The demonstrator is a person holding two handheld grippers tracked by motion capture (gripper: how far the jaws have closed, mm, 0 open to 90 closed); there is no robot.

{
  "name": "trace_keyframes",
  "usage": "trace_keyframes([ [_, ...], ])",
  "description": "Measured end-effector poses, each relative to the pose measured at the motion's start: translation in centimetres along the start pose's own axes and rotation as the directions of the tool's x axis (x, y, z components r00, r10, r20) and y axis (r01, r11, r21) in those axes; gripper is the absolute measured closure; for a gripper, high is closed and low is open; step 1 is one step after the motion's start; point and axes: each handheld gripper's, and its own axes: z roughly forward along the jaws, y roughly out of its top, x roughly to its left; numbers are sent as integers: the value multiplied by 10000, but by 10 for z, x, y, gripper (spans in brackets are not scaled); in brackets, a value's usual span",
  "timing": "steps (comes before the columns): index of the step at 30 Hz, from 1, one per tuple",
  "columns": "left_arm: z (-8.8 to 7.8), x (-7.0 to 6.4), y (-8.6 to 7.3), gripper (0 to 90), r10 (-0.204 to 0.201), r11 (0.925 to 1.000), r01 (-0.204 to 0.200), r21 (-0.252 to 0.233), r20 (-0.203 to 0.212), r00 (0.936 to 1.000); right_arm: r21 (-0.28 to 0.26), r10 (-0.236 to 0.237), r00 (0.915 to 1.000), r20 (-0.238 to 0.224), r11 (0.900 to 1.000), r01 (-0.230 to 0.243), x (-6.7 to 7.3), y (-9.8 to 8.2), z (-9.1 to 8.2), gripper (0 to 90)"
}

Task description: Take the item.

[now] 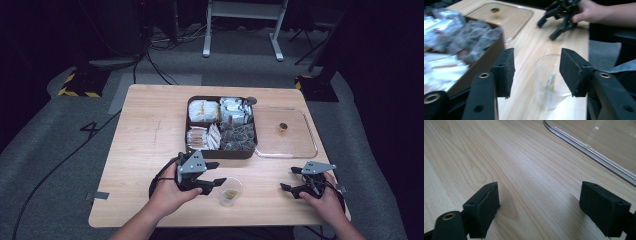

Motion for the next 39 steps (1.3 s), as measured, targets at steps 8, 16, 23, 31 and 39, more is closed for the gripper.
trace_keyframes([
  [8, -22, 10, -10, 409, -421, 9988, 443, 185, -1068, 9934, 11, 9, 10000, -7, 10000, -9, 0, 0, 0, 165],
  [16, -44, 24, -29, 366, -832, 9951, 914, 373, -1805, 9801, 17, 9, 10000, -2, 10000, -9, 0, 0, 0, 165],
  [23, -58, 36, -50, 346, -1136, 9888, 1332, 671, -2391, 9643, 16, 8, 10000, -1, 10000, -8, 0, 0, 0, 165],
  [31, -66, 47, -74, 324, -1559, 9771, 1898, 967, -2826, 9465, 15, 9, 10000, -2, 10000, -9, 0, 0, 0, 165],
  [39, -70, 56, -100, 320, -1908, 9565, 2517, 1472, -3369, 9220, 11, 10, 10000, -12, 10000, -10, 0, 0, 0, 165],
])
